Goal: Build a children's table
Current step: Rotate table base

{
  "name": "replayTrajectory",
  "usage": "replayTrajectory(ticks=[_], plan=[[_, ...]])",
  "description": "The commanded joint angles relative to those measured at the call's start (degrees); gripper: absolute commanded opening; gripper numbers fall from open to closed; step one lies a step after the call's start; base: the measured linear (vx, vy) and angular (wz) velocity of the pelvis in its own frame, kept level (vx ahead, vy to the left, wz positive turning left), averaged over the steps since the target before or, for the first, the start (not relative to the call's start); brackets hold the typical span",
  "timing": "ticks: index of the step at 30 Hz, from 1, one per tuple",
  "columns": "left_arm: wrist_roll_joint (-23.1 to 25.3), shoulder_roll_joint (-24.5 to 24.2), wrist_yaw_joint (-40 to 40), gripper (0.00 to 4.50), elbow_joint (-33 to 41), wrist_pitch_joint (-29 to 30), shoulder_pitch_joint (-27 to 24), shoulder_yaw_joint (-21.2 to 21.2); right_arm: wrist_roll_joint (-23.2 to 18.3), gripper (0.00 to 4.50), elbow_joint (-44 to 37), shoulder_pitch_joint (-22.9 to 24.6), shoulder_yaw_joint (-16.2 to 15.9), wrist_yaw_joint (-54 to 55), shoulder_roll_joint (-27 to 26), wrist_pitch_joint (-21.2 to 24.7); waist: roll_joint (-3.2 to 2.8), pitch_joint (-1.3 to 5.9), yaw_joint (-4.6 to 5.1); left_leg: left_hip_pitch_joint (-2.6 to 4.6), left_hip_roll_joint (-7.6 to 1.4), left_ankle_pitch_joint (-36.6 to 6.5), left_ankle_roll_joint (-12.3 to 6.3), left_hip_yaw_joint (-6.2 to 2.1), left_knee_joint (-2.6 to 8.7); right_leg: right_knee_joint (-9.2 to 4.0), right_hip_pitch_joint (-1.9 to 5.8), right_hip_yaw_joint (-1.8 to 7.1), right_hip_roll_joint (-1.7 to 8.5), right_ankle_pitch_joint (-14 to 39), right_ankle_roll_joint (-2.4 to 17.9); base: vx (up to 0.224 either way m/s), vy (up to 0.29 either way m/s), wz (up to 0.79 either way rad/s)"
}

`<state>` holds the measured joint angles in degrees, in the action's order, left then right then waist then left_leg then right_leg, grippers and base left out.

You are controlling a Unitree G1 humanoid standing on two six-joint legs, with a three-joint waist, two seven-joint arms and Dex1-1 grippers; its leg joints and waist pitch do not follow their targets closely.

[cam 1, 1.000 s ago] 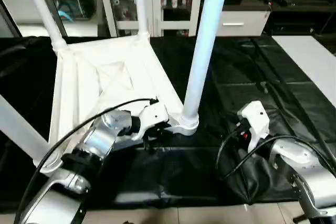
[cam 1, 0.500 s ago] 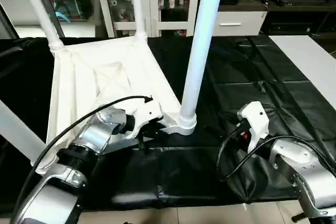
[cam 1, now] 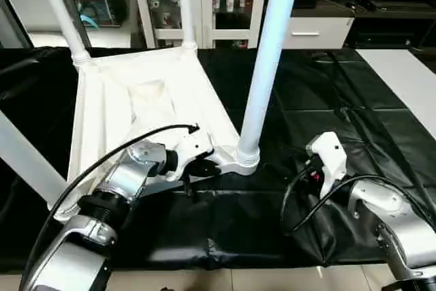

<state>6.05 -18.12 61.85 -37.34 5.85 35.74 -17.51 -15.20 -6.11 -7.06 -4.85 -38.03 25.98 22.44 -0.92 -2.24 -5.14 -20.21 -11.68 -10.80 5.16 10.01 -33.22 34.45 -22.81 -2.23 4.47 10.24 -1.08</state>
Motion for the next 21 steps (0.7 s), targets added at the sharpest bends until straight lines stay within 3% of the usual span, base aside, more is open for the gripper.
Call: replayTrajectory(ticks=[1, 7, 8, 11, 14, 17, 21], plan=[[1.6, -0.3, 0.6, 0.08, -2.4, 0.2, -2.8, -2.7, -0.2, 3.08, 0.3, -0.9, 0.5, -0.7, 0.4, -0.2, 0.88, 2.54, 0.05, -0.15, -1.03, -15.9, -0.95, -0.33, 4.44, -5.25, 1.81, 1.91, 3.10, 22.1, 8.0, 0.000, 0.000, 0.00], [2.5, -1.5, 5.5, 0.08, -0.9, -4.2, -3.6, -5.6, -1.1, 3.08, 3.4, -2.2, -0.9, -6.5, 2.1, -1.4, 0.60, 2.71, 0.09, 0.01, -1.10, -16.0, -1.40, -0.18, 4.28, -5.14, 1.82, 1.96, 3.06, 20.4, 9.1, 0.000, 0.000, 0.00], [2.5, -1.5, 5.5, 0.01, -0.9, -4.3, -3.6, -5.6, -1.2, 3.34, 3.4, -2.3, -0.9, -6.6, 2.1, -1.4, 0.55, 2.71, -0.04, 0.06, -1.14, -15.9, -1.36, -0.12, 4.26, -5.10, 1.80, 2.00, 3.06, 19.9, 9.4, 0.000, 0.000, 0.00], [2.3, -1.0, 7.3, 0.00, -0.2, -7.0, -2.8, -6.6, -1.4, 3.40, 7.0, -4.5, -1.8, -10.8, 3.2, -2.3, 0.48, 2.81, -0.17, 0.07, -1.25, -15.5, -1.33, -0.13, 4.26, -4.88, 1.90, 1.93, 3.09, 18.1, 10.3, 0.000, 0.000, 0.00], [2.9, -0.8, 6.8, 0.00, -0.7, -7.4, -2.1, -6.9, -0.6, 3.76, 8.9, -6.3, -2.3, -12.3, 3.7, -3.3, 0.72, 2.91, -0.45, 0.14, -1.31, -14.7, -1.57, 0.00, 4.17, -4.70, 1.95, 1.90, 3.13, 16.5, 11.0, 0.000, 0.000, 0.00], [3.1, -0.5, 7.4, 0.00, -1.0, -7.8, -1.6, -7.1, -0.5, 3.76, 11.3, -8.9, -3.9, -16.6, 4.2, -3.8, 1.07, 3.04, -0.70, -0.05, -1.33, -13.0, -2.27, 0.06, 3.99, -4.30, 2.18, 1.83, 3.24, 14.8, 11.5, 0.000, 0.000, 0.00], [2.6, -0.8, 9.0, 0.00, -0.4, -8.2, -1.8, -7.1, 0.6, 3.76, 15.2, -11.7, -5.2, -18.2, 3.5, -4.7, 0.73, 3.18, -1.04, 0.03, -1.36, -11.6, -2.50, 0.16, 3.82, -3.97, 2.14, 1.79, 3.21, 12.2, 12.4, 0.000, 0.000, 0.00]])
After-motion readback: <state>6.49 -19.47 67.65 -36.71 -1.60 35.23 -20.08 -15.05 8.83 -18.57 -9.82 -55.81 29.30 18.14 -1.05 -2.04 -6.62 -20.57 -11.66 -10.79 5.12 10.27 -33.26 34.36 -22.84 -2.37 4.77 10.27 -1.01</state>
